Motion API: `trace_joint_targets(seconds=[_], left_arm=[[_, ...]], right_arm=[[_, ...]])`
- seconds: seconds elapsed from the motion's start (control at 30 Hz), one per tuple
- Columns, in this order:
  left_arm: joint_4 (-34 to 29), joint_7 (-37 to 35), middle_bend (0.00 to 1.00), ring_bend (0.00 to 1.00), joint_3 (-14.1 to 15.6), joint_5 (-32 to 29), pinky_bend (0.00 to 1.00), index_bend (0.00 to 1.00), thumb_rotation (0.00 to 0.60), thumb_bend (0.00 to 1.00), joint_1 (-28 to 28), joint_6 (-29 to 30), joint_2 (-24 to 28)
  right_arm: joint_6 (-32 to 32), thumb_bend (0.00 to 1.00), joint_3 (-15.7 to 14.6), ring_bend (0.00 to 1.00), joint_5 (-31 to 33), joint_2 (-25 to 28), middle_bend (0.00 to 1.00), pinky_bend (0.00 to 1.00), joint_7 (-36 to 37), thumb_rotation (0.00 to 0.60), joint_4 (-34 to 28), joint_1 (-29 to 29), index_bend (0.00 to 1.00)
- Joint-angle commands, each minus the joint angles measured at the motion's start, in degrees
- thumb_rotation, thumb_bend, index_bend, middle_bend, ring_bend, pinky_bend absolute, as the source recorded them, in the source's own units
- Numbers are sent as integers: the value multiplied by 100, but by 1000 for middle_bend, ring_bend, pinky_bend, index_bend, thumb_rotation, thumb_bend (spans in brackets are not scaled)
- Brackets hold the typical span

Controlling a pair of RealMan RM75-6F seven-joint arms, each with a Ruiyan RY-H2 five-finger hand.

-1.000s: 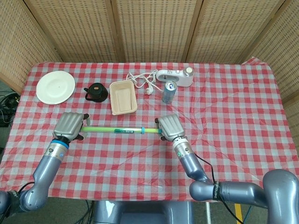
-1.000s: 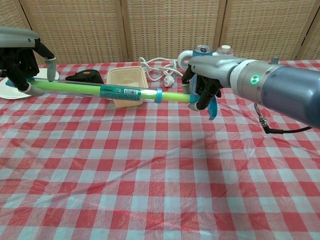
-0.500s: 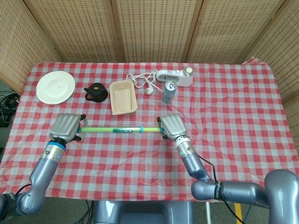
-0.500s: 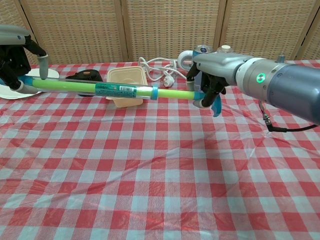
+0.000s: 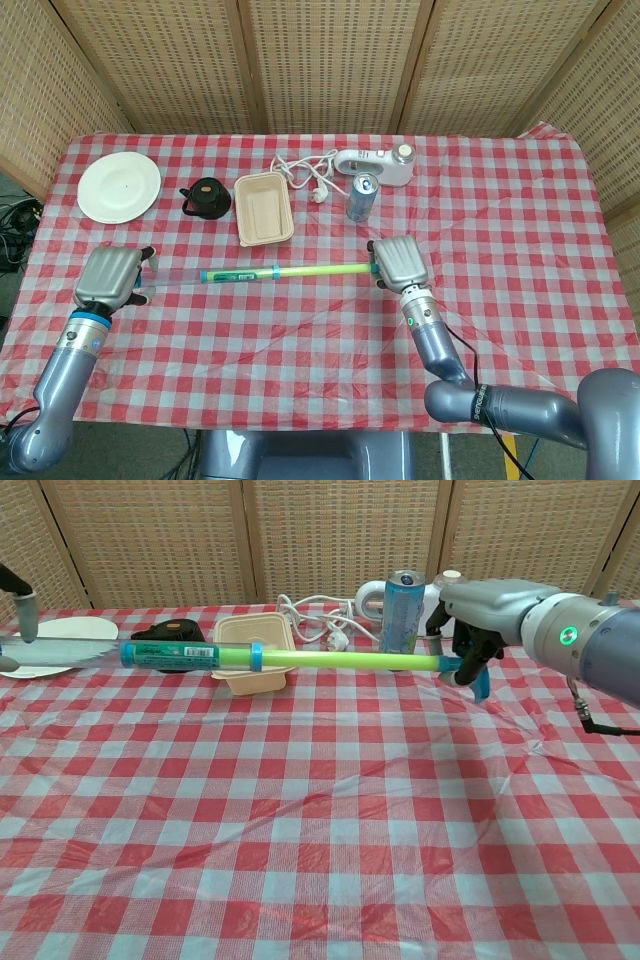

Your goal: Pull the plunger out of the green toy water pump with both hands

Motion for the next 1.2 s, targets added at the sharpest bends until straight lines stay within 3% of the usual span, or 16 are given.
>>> trace_joint_targets(seconds=[0.03, 1.03, 1.2], left_arm=[[137, -113, 860, 801, 53, 42, 696, 674, 600, 460, 86, -71, 22], [688, -610, 860, 801, 55, 296, 696, 674, 600, 464, 460, -355, 191], [747, -607, 818, 784, 26, 281, 671, 628, 600, 464, 458, -399, 142]], right_arm=[[44, 563, 3, 1000, 36, 30, 1000, 691, -60, 600, 1, -22, 823], [255, 560, 111, 1000, 528, 462, 1000, 691, -489, 600, -211, -201, 824], [250, 556, 89, 1000, 565, 488, 1000, 691, -524, 600, -230, -220, 824]])
